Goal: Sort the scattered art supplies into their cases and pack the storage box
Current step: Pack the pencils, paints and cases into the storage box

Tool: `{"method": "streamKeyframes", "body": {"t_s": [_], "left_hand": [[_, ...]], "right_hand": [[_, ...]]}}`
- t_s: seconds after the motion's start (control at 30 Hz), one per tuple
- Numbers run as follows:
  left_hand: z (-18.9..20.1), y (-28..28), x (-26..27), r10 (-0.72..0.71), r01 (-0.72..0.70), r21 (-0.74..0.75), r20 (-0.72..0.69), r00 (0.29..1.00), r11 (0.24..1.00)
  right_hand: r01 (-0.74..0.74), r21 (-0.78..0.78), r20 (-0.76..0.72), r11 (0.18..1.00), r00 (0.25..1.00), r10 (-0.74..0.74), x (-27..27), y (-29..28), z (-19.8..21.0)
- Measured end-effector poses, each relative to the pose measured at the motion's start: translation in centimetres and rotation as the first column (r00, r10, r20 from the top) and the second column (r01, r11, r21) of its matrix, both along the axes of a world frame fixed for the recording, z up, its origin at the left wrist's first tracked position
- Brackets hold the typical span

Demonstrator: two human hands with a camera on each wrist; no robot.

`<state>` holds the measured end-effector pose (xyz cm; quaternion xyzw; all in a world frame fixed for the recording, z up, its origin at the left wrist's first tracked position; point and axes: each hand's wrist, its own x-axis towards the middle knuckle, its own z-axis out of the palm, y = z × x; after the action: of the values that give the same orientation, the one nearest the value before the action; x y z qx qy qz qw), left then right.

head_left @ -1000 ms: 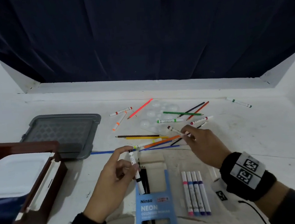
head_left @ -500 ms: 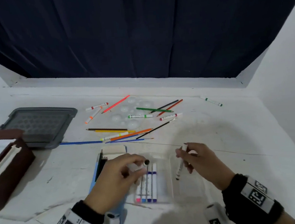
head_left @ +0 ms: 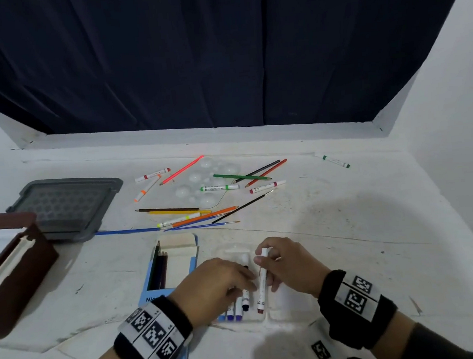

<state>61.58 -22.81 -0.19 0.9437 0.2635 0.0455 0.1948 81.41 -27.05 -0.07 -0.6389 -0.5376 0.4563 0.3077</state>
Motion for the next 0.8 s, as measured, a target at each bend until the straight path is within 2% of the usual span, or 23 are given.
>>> {"method": "streamKeyframes", "body": {"t_s": [0.13, 0.27, 0.37, 0.43, 0.5, 0.6, 0.67, 0.8], "left_hand": [[0.3, 0.0, -0.2, -0.015, 0.014, -0.058, -0.015, 1.000, 0.998], [0.7, 0.1, -0.9, 0.020, -0.019, -0.138, 0.009, 1.000, 0.990], [0.9, 0.7, -0.9, 0.098, -0.094, -0.087, 0.051, 0.994, 0.992], [0.7, 1.4, -0.5, 0.141, -0.141, -0.018, -0.023, 0.990, 0.990], [0.5, 2.0, 0.0, 0.141, -0.139, 0.020, -0.173, 0.975, 0.990], [0.2, 2.4, 0.7, 0.128, -0.111, 0.070, -0.340, 0.932, 0.991], [-0.1, 2.3, 0.8, 0.131, -0.102, 0.097, -0.362, 0.923, 0.990], [-0.2, 2.1, 0.9, 0.158, -0.134, 0.093, -0.350, 0.923, 0.987]], "right_hand": [[-0.028, -0.038, 0.110, 0.999, 0.993, 0.032, -0.1, 0.3, 0.3], [-0.067, 0.025, 0.253, 0.997, 0.966, 0.059, 0.0, 0.4, 0.0], [-0.136, 0.093, 0.384, 0.986, 0.919, 0.090, 0.4, 0.6, -0.2], [-0.235, 0.092, 0.464, 0.968, 0.870, 0.167, 0.7, 0.6, -0.1], [-0.345, 0.038, 0.514, 0.938, 0.812, 0.278, 0.6, 0.4, 0.2], [-0.421, -0.059, 0.590, 0.905, 0.716, 0.372, -0.1, 0.3, 0.6], [-0.427, -0.072, 0.636, 0.901, 0.676, 0.371, -0.4, 0.1, 0.7], [-0.418, -0.059, 0.657, 0.906, 0.667, 0.351, -0.8, -0.1, 0.8]]}}
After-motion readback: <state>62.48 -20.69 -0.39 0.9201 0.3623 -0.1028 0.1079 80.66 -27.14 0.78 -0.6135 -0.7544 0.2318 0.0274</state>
